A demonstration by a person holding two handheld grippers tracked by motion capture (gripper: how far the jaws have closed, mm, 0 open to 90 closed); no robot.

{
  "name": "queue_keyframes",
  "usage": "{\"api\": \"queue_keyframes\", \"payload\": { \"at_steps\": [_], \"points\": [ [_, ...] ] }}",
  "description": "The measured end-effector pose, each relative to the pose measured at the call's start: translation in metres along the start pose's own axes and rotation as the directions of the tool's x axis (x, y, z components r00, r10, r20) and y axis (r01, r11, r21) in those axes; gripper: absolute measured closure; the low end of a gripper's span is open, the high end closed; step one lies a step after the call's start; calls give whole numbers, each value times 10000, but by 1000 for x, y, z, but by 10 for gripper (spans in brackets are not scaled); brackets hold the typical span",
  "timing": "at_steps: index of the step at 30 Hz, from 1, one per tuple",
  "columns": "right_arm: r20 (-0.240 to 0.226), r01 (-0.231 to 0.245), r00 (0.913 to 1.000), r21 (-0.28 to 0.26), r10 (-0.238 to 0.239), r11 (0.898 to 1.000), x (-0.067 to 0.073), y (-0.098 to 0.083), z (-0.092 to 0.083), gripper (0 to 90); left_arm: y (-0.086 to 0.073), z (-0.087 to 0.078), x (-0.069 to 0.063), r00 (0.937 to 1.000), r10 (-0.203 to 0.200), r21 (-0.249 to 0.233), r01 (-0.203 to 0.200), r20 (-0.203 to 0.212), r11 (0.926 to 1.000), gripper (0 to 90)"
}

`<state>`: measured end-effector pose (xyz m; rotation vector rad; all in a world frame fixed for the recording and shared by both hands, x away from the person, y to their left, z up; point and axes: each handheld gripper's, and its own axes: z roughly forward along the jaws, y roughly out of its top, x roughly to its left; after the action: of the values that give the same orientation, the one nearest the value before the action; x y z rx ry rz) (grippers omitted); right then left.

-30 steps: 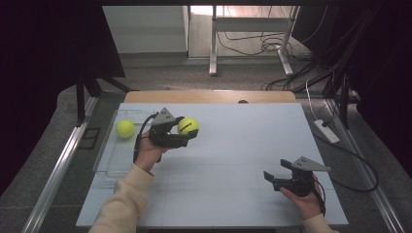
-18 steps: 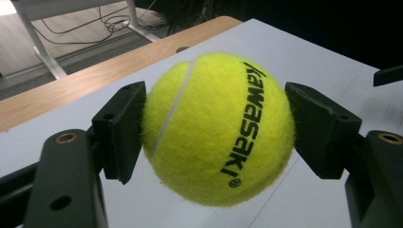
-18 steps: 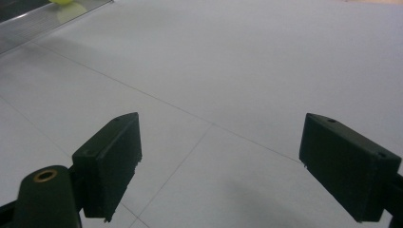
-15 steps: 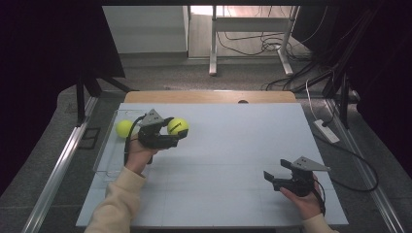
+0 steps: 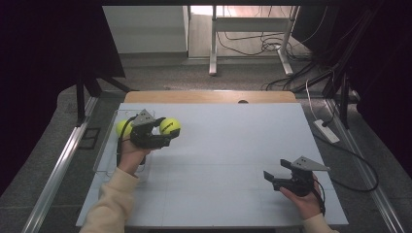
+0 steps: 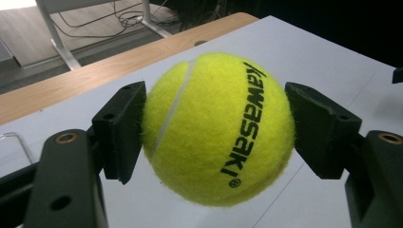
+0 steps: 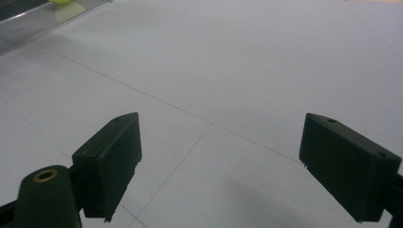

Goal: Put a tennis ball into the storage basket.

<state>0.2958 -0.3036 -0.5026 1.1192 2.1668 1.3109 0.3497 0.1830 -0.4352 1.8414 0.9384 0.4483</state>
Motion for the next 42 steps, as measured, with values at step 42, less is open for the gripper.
{"api": "queue_keyframes", "payload": {
  "at_steps": [42],
  "points": [
    [-4,23,10000,30,-23,10000,0,0,2,144,-24,-34,44,9893,-690,240,726,-1285,9971,266]
  ]
}}
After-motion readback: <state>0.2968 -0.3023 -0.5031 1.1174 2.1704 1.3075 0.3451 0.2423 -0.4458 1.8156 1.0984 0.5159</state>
